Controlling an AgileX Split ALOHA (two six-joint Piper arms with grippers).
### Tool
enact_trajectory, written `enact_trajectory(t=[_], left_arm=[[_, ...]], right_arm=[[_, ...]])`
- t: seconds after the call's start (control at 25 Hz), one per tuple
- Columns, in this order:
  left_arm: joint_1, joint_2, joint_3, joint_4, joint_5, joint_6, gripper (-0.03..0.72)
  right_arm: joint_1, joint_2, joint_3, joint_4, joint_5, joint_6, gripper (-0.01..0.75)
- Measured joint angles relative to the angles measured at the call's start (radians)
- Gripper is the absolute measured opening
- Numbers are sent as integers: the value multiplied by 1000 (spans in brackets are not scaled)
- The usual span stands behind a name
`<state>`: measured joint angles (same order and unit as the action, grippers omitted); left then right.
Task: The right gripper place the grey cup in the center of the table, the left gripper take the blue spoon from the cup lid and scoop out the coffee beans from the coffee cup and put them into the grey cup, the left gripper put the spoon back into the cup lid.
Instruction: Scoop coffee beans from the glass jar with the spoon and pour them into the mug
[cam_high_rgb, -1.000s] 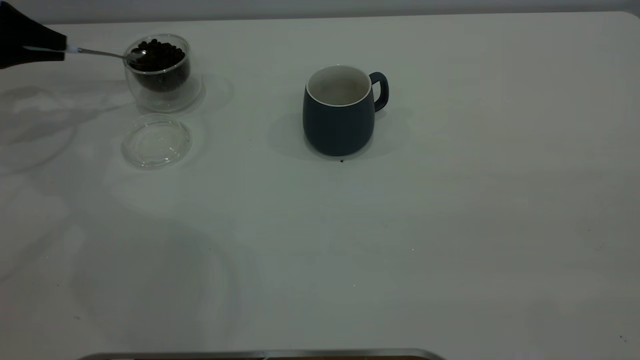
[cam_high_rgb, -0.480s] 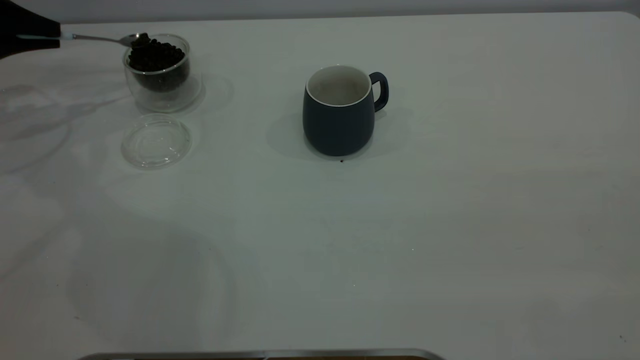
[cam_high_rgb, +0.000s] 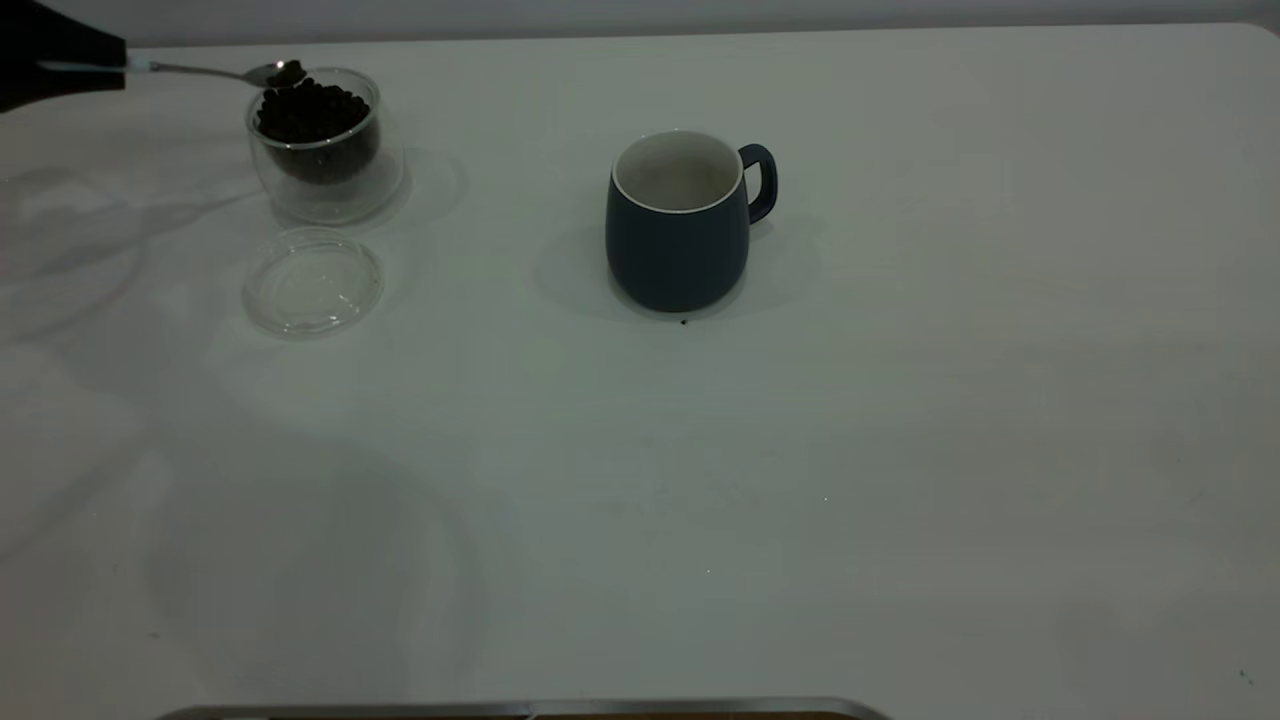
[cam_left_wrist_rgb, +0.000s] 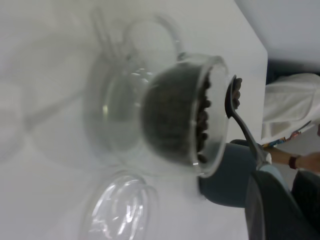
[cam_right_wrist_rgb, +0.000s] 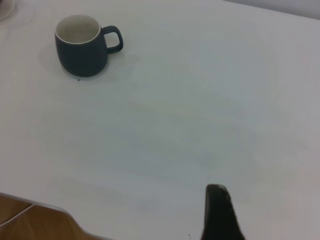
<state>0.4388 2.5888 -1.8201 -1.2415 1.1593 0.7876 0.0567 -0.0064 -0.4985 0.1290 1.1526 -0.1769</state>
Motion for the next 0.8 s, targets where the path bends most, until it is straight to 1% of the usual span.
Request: enact_trajectory(t=[0.28, 0.4, 0.8], left_arm=[[-61, -70, 0, 7, 4, -27, 121], [-100, -80, 0, 7, 4, -34, 121], [-285, -80, 0, 13, 4, -38, 121]], right_arm=[[0, 0, 0, 0, 0, 0, 511], [0, 0, 0, 0, 0, 0, 511], [0, 0, 0, 0, 0, 0, 511]])
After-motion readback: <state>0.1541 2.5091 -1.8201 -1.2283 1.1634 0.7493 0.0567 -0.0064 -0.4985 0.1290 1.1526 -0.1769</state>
